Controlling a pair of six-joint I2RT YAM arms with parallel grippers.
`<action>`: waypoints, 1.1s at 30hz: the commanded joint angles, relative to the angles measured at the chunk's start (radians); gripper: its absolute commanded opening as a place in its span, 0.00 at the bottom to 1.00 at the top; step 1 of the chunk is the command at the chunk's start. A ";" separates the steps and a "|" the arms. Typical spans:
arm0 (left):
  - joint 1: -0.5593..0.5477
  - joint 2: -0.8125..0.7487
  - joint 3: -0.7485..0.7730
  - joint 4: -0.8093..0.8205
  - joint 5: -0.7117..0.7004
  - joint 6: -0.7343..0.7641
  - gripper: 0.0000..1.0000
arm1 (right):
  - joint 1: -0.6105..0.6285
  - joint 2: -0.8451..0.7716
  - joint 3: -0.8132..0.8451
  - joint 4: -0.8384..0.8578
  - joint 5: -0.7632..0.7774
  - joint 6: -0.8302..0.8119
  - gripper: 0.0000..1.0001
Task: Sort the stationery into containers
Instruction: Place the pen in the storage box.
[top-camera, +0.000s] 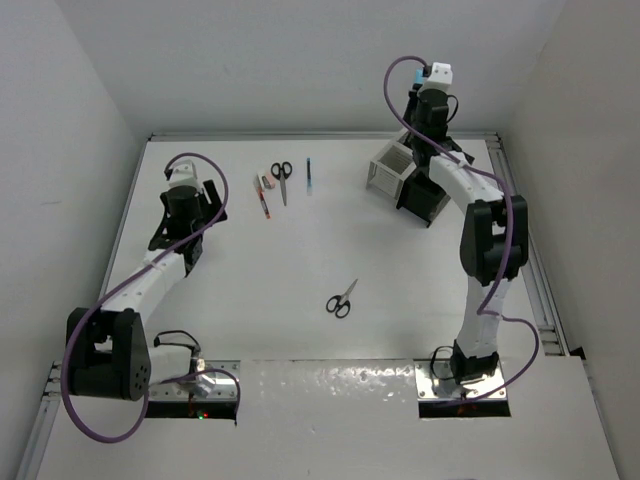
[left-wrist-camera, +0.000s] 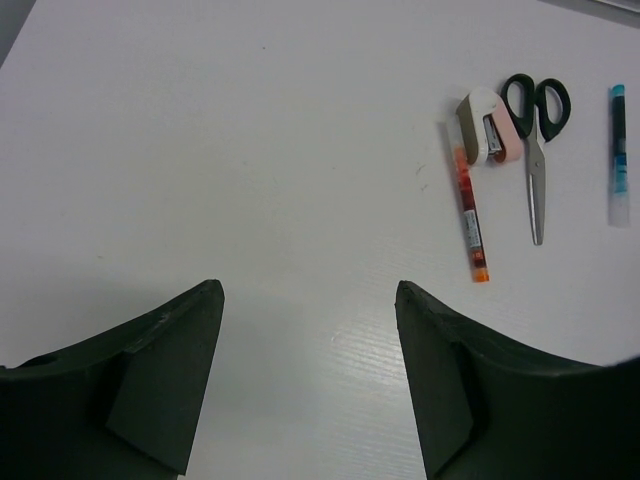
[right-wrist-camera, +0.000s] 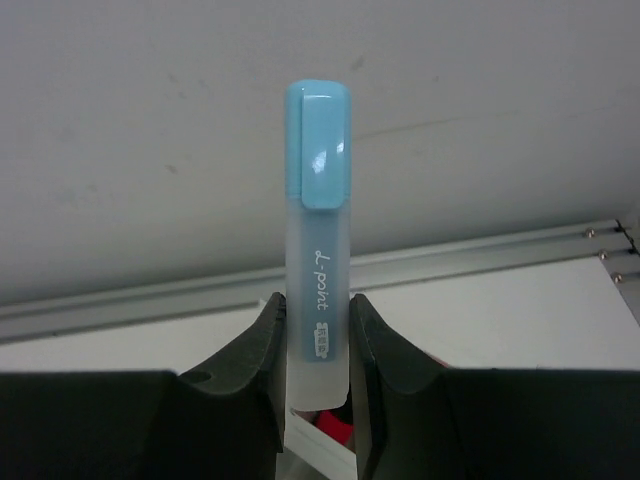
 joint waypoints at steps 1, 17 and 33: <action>0.001 0.025 0.057 0.042 0.008 0.004 0.67 | -0.004 0.054 0.027 0.055 0.021 -0.056 0.00; -0.001 0.085 0.086 0.068 -0.013 0.019 0.67 | -0.050 0.172 -0.005 0.036 -0.034 -0.015 0.00; -0.001 0.077 0.066 0.083 -0.021 0.027 0.67 | -0.045 0.152 -0.091 0.045 -0.036 -0.023 0.07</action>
